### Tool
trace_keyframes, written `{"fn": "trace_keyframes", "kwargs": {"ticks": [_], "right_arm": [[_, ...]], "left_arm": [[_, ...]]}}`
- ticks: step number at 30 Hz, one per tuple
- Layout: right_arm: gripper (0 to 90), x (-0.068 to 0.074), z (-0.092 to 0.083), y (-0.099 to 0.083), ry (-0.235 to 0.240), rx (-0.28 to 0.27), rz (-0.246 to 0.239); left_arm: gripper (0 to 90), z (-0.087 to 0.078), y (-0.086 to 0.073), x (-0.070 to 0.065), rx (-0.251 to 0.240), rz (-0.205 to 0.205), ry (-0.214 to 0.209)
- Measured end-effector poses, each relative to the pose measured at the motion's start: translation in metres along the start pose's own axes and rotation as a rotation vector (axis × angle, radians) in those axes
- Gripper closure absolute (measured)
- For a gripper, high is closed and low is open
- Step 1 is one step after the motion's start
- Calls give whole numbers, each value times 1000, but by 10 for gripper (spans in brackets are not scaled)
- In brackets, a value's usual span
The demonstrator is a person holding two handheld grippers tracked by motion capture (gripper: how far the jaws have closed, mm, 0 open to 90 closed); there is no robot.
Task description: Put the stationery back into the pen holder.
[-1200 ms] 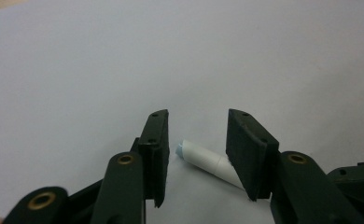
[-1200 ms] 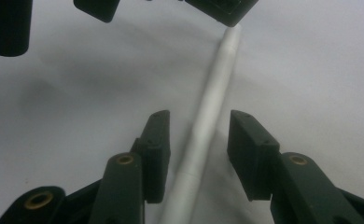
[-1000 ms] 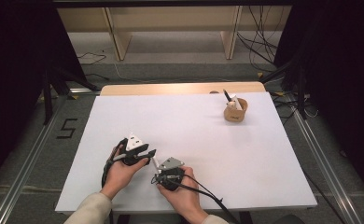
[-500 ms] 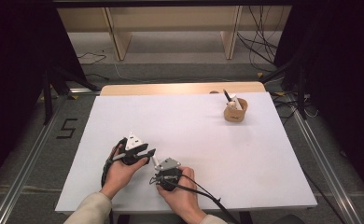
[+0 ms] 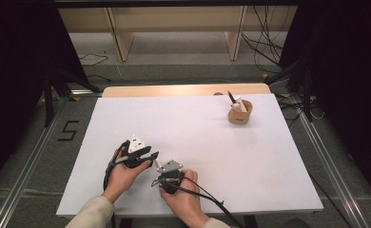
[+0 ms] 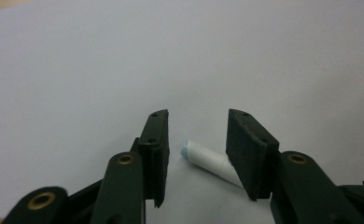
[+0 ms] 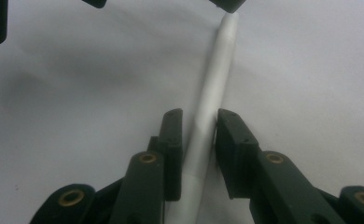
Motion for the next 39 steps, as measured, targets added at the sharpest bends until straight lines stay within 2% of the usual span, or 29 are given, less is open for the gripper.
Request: {"fn": "trace_keyframes", "kwargs": {"ticks": [14, 24, 30, 33, 39], "right_arm": [[785, 0, 0, 0, -7, 7, 6], [788, -1, 0, 0, 0, 2, 16], [789, -3, -1, 1, 40, -8, 47], [790, -5, -2, 1, 54, -23, 58], [790, -18, -12, 4, 44, -72, 66]], "left_arm": [[590, -1, 0, 1, 1, 3, 0], [590, -1, 1, 1, -2, 0, 3], [586, -2, 1, 2, -8, -6, 4], [572, -3, 4, 4, -22, -23, 17], [493, -7, 11, 9, -57, -70, 45]]}}
Point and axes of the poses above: each handheld gripper's, and its own axes: z roughly forward along the jaws, y roughly out of its top, x roughly to its left, the point moved 9 cm from there along z, roughly forward along the jaws, and after that the axes turned 13 degrees about y, right-handed, at the moved point
